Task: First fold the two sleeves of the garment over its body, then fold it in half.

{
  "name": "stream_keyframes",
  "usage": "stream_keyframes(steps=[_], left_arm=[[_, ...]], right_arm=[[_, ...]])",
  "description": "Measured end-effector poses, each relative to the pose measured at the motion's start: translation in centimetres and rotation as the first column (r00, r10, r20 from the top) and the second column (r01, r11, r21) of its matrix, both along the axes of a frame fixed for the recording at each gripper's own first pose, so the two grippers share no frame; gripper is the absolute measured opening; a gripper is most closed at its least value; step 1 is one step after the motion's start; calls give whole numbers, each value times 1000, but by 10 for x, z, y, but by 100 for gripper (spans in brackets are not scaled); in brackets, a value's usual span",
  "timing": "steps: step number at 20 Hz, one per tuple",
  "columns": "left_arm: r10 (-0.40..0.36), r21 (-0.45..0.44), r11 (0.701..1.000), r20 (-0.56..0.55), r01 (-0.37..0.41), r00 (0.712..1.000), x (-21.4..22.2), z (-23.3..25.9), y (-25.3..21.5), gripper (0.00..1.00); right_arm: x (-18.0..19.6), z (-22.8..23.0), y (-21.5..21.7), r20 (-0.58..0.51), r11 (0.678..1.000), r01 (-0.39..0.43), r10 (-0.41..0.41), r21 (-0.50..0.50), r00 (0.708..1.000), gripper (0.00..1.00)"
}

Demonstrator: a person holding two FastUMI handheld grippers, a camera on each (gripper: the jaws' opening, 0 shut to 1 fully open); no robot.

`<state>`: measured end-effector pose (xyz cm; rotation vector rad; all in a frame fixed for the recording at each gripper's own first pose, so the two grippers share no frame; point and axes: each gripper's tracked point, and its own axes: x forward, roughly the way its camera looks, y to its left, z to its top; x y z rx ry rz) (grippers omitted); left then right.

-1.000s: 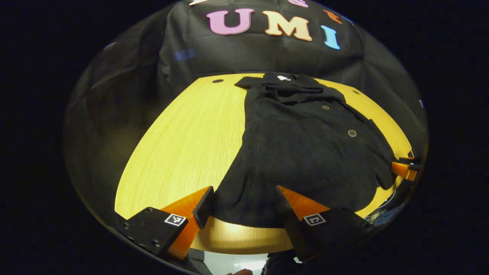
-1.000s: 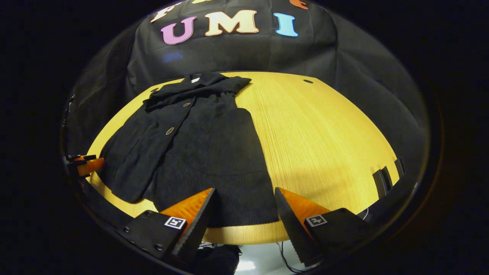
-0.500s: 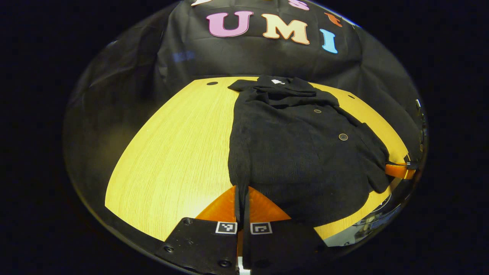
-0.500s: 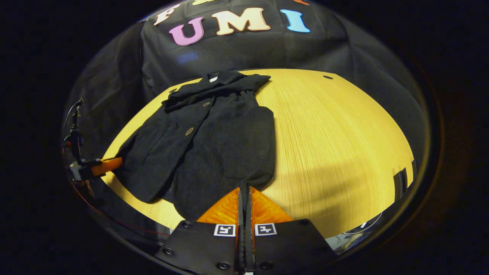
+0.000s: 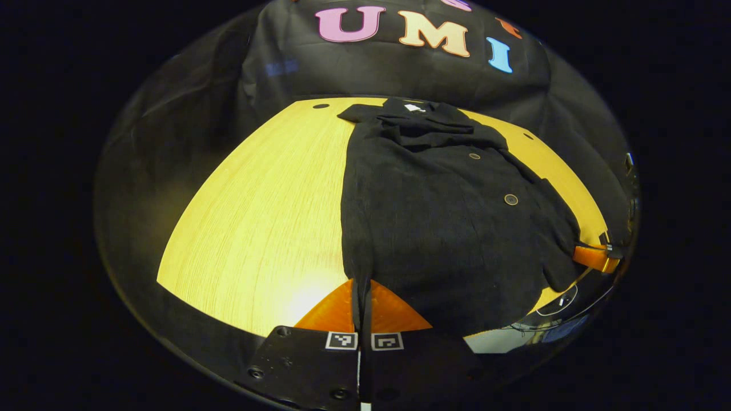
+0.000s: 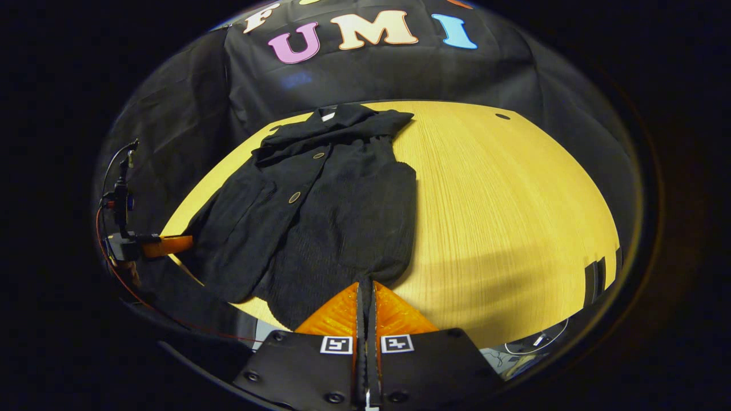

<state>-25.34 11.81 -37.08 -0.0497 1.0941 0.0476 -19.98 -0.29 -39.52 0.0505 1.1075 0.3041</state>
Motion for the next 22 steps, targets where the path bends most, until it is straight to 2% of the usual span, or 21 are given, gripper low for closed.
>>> stream_keyframes(steps=[2, 6, 8, 12, 17, 18, 19, 22], left_arm=[[38, -20, 999, -4, -38, 999, -4, 7, -4, 0], [122, -53, 992, 67, -119, 990, 8, 39, -8, 0], [126, -36, 992, 101, -123, 987, 20, 58, -6, 0], [132, -66, 990, 162, -123, 978, 51, 85, -15, 0], [139, -98, 988, 237, -119, 961, 109, 103, -16, 0], [145, -104, 987, 257, -122, 956, 121, 108, -13, 0], [144, -99, 988, 277, -120, 950, 132, 113, -9, 0], [143, -95, 988, 306, -119, 941, 162, 123, 0, 0]], right_arm=[[-1, 10, -1, 18, 999, -23, 23, 26, 1000, 4], [8, 40, -2, 93, 996, -62, 56, 65, 994, 4], [19, 58, 5, 134, 993, -72, 59, 91, 989, 4], [52, 89, 20, 211, 987, -72, 41, 142, 977, 4], [103, 120, 32, 300, 983, -75, 23, 165, 954, 4], [112, 126, 35, 314, 983, -80, 24, 167, 949, 1], [122, 132, 37, 332, 982, -82, 22, 168, 943, 4], [153, 148, 44, 375, 982, -83, 13, 170, 927, 4]])
